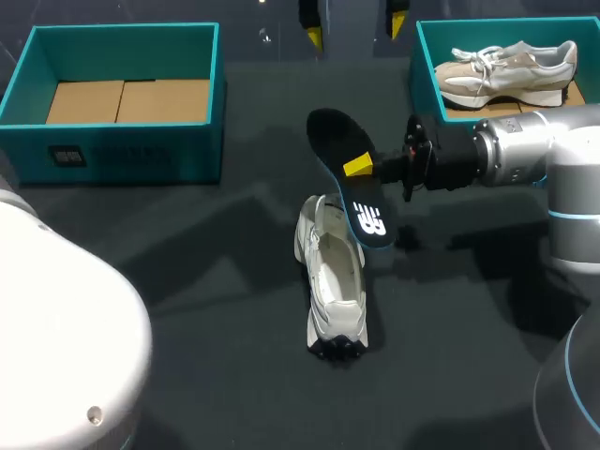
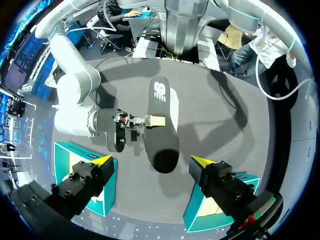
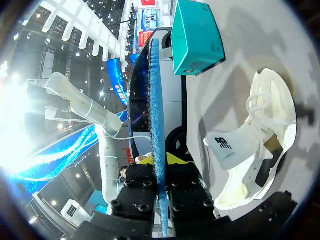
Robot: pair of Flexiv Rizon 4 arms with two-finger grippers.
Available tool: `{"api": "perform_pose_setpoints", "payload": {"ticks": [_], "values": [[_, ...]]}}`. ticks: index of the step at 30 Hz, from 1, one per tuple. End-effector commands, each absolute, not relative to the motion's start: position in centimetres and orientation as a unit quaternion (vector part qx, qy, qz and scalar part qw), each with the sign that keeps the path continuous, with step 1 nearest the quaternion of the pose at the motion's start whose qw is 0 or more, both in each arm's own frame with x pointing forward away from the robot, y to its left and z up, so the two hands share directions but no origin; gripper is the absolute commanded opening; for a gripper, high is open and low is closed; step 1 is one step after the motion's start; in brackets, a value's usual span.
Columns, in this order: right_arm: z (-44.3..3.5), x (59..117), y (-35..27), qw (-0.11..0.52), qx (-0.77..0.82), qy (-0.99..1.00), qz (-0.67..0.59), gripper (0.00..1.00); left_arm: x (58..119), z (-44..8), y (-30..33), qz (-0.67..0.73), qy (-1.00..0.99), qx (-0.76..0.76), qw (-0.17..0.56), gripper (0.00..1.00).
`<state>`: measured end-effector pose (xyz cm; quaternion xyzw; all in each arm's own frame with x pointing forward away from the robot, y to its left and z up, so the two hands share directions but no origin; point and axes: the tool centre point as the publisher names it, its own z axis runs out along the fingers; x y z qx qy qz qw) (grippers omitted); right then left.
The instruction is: Take the shoe out of the shoebox, open the shoe tongue, remove and reinsert the insole, then place the shoe into the shoebox
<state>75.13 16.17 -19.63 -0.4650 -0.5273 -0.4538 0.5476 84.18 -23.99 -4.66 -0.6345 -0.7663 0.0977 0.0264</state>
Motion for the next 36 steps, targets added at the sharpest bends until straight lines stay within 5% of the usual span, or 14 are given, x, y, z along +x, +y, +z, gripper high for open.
{"api": "perform_pose_setpoints", "payload": {"ticks": [1, 15, 29, 36], "values": [[-19.7, 75.1, 16.2, 0.547, -0.466, -0.527, -0.454, 0.00, 83.5, -5.4, -21.1, 0.277, -0.730, -0.596, -0.185, 1.00], [-19.7, 75.1, 16.2, 0.547, -0.466, -0.527, -0.454, 0.00, 82.8, -7.4, -18.6, 0.371, -0.652, -0.568, -0.337, 1.00], [-19.7, 75.1, 16.2, 0.547, -0.466, -0.527, -0.454, 0.00, 82.8, -7.4, -18.6, 0.371, -0.652, -0.568, -0.337, 1.00], [-19.7, 75.1, 16.2, 0.547, -0.466, -0.527, -0.454, 0.00, 82.8, -9.9, -17.8, 0.388, -0.629, -0.542, -0.399, 1.00]]}}
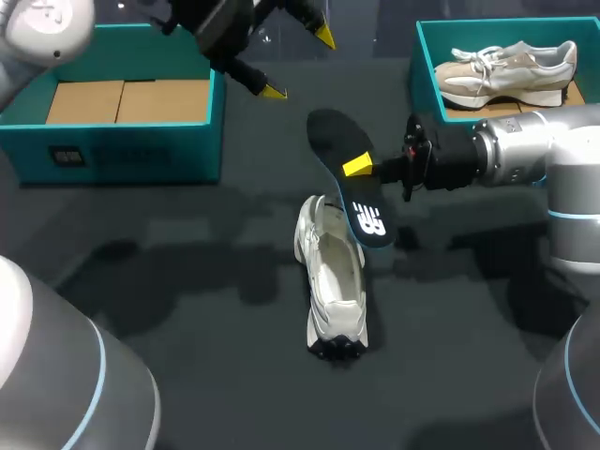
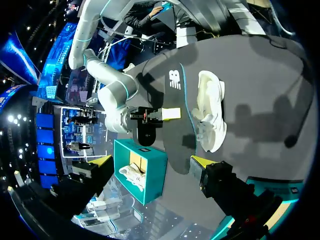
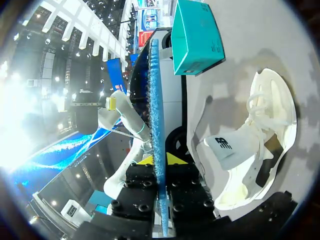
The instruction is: Take the shoe out of the shoebox, open the shoe tongue, remove and reinsert the insole, then place the shoe into the shoebox
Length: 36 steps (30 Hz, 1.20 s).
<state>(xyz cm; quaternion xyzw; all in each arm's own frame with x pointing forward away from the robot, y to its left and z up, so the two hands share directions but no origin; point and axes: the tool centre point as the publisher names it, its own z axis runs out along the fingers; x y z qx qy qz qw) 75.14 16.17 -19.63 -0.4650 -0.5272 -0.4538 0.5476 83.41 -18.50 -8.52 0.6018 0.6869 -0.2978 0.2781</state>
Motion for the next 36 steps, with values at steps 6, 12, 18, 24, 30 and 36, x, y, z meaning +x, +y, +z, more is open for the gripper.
{"api": "perform_pose_setpoints", "payload": {"ticks": [6, 12, 18, 24, 30, 36], "values": [[-19.7, 75.1, 16.2, 0.547, -0.466, -0.527, -0.454, 0.00, 82.6, -11.5, -17.2, -0.415, 0.585, 0.535, 0.446, 1.00], [-19.7, 75.1, 16.2, 0.547, -0.466, -0.527, -0.454, 0.00, 82.6, -11.5, -17.2, -0.415, 0.585, 0.535, 0.446, 1.00], [-19.7, 75.1, 16.2, 0.547, -0.466, -0.527, -0.454, 0.00, 82.5, -11.8, -17.2, -0.410, 0.580, 0.538, 0.454, 1.00], [-19.7, 75.1, 16.2, 0.547, -0.466, -0.527, -0.454, 0.00, 82.2, -12.8, -17.0, -0.365, 0.568, 0.558, 0.483, 1.00], [-19.7, 75.1, 16.2, 0.547, -0.466, -0.527, -0.454, 0.00, 82.2, -12.8, -17.0, -0.365, 0.568, 0.558, 0.483, 1.00], [-19.3, 75.0, 16.0, 0.532, -0.484, -0.512, -0.469, 0.00, 81.9, -14.0, -16.9, -0.364, 0.586, 0.546, 0.476, 1.00]]}}
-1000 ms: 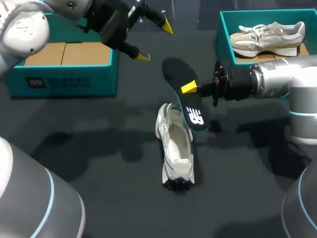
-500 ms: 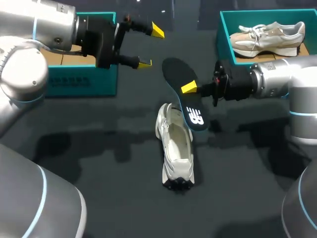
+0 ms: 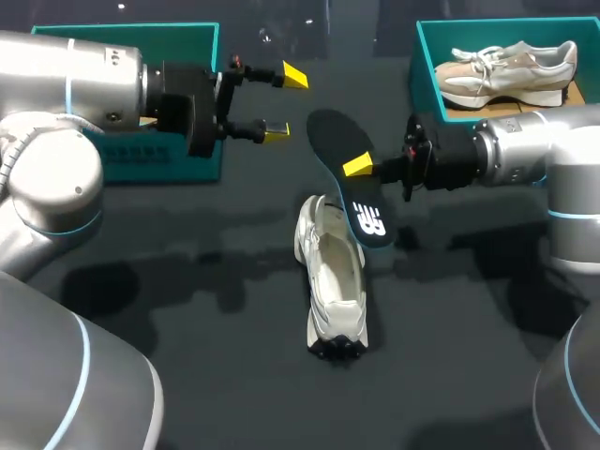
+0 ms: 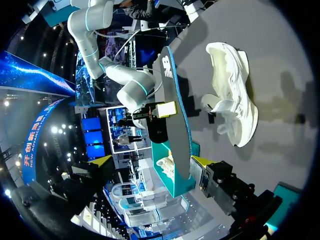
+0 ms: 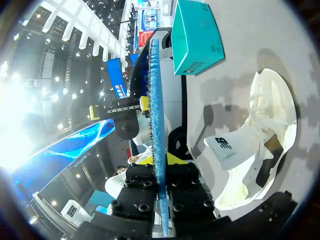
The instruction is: Take the shoe out of the shoebox, open the shoe tongue, remove and reinsert the insole, then place the shoe into the shoebox
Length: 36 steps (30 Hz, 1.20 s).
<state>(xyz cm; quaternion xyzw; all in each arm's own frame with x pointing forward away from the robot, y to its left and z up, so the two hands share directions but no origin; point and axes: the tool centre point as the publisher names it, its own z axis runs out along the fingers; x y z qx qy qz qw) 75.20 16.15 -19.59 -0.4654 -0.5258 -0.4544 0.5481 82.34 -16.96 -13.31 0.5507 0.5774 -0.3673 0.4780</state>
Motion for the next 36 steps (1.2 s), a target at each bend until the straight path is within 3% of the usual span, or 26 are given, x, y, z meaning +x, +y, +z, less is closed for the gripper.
{"api": "perform_pose_setpoints", "payload": {"ticks": [1, 16, 26, 29, 33, 34, 36], "values": [[-19.2, 75.1, 16.0, 0.529, -0.486, -0.512, -0.471, 0.00, 81.8, -14.2, -16.9, -0.364, 0.586, 0.546, 0.475, 1.00], [-18.1, 75.3, 17.6, 0.517, -0.508, -0.493, -0.481, 0.00, 80.9, -19.0, -18.5, -0.415, 0.590, 0.505, 0.474, 1.00], [-18.0, 75.2, 18.4, 0.522, -0.508, -0.485, -0.484, 0.00, 80.4, -18.9, -19.5, -0.434, 0.578, 0.497, 0.481, 0.73], [-18.1, 75.2, 18.7, 0.523, -0.506, -0.484, -0.486, 0.00, 80.3, -18.9, -19.8, -0.437, 0.575, 0.495, 0.483, 0.71], [-18.0, 75.2, 19.3, 0.523, -0.505, -0.484, -0.487, 0.00, 80.5, -18.9, -20.2, -0.440, 0.572, 0.492, 0.487, 0.56], [-18.0, 75.2, 19.4, 0.523, -0.506, -0.484, -0.487, 0.00, 80.5, -19.0, -20.3, -0.441, 0.571, 0.492, 0.487, 0.47], [-18.0, 75.1, 19.6, 0.523, -0.505, -0.484, -0.488, 0.00, 80.6, -19.0, -20.5, -0.443, 0.570, 0.492, 0.487, 0.47]]}}
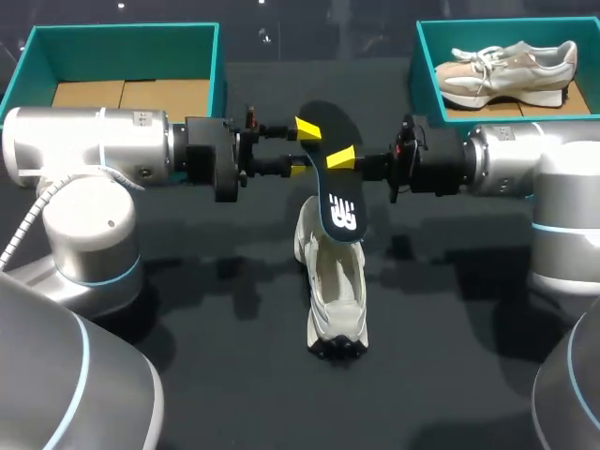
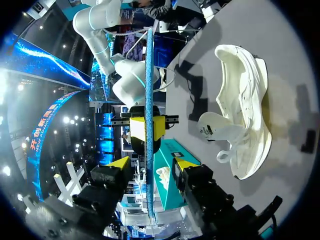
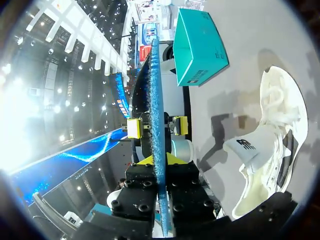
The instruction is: Take the shoe out of the shoebox, open the shoe tongue, remove and reinsert the insole, then place the shoe into the shoebox
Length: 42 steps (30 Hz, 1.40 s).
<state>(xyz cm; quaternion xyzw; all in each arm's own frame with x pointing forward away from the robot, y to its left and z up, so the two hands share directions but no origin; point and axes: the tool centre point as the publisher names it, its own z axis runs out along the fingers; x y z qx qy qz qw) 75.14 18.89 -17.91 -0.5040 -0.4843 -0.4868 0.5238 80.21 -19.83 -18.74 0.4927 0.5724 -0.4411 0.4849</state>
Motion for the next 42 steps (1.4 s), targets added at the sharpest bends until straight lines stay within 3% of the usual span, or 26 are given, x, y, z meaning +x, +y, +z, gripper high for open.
{"api": "perform_pose_setpoints", "payload": {"ticks": [1, 21, 24, 29, 30, 31, 32, 42], "values": [[-18.0, 75.1, 19.8, 0.523, -0.505, -0.484, -0.488, 0.00, 80.6, -19.0, -20.6, -0.444, 0.569, 0.492, 0.487, 0.46], [-18.2, 75.8, 20.8, 0.523, -0.497, -0.480, -0.498, 0.00, 80.9, -19.0, -21.9, -0.459, 0.559, 0.489, 0.487, 0.21], [-18.2, 75.9, 20.8, 0.523, -0.497, -0.480, -0.499, 0.00, 81.1, -19.2, -22.2, -0.458, 0.560, 0.490, 0.486, 0.00], [-18.4, 76.1, 20.5, 0.527, -0.495, -0.477, -0.501, 0.00, 81.2, -19.4, -22.4, -0.458, 0.560, 0.491, 0.485, 0.00], [-18.5, 76.1, 20.3, 0.527, -0.491, -0.477, -0.504, 0.40, 81.2, -19.4, -22.4, -0.458, 0.560, 0.491, 0.485, 0.00], [-18.5, 76.1, 20.2, 0.527, -0.490, -0.477, -0.505, 0.59, 81.3, -19.3, -22.4, -0.458, 0.560, 0.492, 0.485, 0.00], [-18.4, 76.1, 19.8, 0.524, -0.489, -0.478, -0.508, 1.00, 81.3, -19.2, -22.3, -0.458, 0.560, 0.491, 0.486, 0.00], [-18.3, 75.1, 15.0, 0.484, -0.461, -0.545, -0.507, 1.00, 80.6, -18.8, -19.8, -0.476, 0.569, 0.478, 0.471, 0.00]]}}
